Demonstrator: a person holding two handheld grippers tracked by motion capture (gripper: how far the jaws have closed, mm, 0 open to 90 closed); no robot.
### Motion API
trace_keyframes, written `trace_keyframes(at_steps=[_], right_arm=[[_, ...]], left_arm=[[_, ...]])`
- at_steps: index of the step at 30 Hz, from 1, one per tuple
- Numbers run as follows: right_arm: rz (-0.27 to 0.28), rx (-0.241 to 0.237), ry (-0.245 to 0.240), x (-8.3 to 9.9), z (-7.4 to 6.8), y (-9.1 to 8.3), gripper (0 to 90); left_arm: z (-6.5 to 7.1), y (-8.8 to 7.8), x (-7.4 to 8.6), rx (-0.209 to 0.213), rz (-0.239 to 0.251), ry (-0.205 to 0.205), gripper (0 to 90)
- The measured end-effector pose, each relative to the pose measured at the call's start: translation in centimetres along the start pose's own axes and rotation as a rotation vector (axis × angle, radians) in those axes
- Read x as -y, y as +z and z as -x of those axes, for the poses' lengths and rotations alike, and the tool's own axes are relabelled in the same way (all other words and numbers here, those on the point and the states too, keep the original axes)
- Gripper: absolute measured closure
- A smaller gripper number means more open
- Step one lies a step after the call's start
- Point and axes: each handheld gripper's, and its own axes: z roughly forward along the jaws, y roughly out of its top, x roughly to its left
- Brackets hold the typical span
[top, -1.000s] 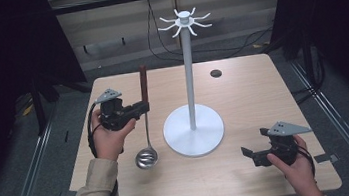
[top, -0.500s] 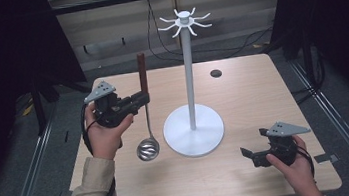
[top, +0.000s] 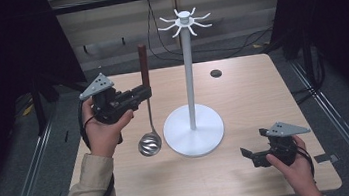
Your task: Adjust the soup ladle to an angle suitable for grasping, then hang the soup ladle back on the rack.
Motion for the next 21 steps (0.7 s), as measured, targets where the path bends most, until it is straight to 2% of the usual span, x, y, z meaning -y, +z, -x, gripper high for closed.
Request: trace_keyframes(at_steps=[2,7,9,21], right_arm=[[-0.005,0.002,0.003,0.0,-0.1,0.0,1.5],[-0.003,0.002,0.006,-0.1,-0.2,0.1,1.5],[-0.008,-0.005,-0.002,-0.1,-0.2,0.2,1.7],[-0.006,-0.003,-0.005,-0.3,-0.1,0.3,1.7]], left_arm=[[0.2,-0.1,-0.5,0.010,0.005,0.016,74.7],[0.5,-0.1,-1.1,0.025,0.018,0.017,74.7],[0.7,-0.2,-1.5,0.023,0.010,0.032,74.7],[1.6,0.2,-3.3,0.052,0.031,0.060,74.7]])
